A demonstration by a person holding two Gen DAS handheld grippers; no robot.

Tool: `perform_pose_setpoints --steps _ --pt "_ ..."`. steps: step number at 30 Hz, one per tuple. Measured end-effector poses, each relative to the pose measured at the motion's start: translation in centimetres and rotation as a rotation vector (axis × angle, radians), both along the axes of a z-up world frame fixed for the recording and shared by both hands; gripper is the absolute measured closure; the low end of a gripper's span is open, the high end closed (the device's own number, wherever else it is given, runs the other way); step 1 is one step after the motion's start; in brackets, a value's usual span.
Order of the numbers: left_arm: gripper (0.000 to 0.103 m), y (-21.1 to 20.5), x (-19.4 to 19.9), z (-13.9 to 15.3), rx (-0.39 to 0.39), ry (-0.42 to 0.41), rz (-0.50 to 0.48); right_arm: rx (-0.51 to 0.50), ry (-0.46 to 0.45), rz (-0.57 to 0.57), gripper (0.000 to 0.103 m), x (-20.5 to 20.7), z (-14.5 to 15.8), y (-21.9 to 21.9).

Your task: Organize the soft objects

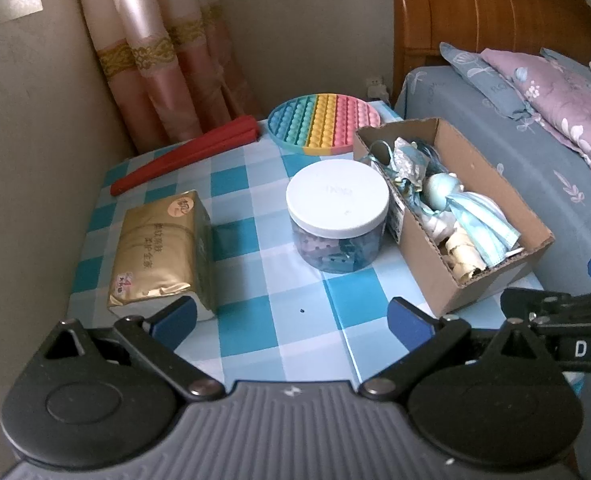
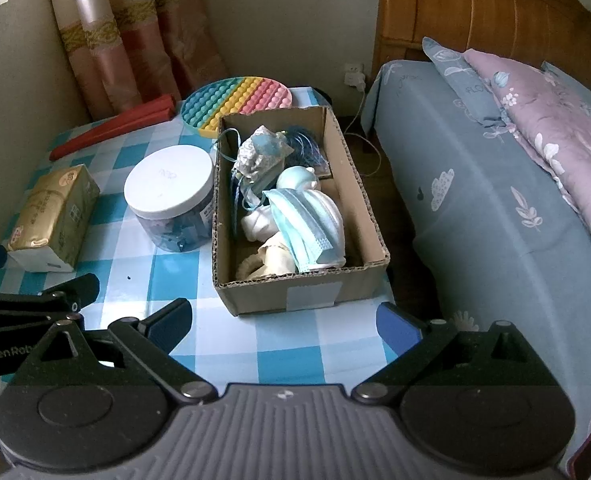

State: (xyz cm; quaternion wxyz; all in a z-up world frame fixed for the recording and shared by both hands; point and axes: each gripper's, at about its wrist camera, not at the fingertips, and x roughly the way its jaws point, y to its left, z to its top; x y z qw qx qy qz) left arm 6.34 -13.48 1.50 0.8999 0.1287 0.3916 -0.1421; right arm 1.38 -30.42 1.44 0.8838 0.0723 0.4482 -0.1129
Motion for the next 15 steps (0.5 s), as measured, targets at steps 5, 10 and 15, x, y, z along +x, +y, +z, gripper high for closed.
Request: perform_pose_setpoints --steps 5,10,15 --pt "0.002 -0.04 -0.12 0.01 -0.001 0.002 0.001 -0.003 0.001 0.003 0.003 -0.04 0.04 0.02" --pt "0.002 -0.01 -0.10 0.03 0.001 0.001 -0.001 -0.003 -0.001 0.001 0.003 -0.06 0.04 0.01" --pt "0.002 0.01 -0.15 0.00 0.002 0.001 0.002 -0.006 0.001 0.004 0.003 -0.14 0.05 0.08"
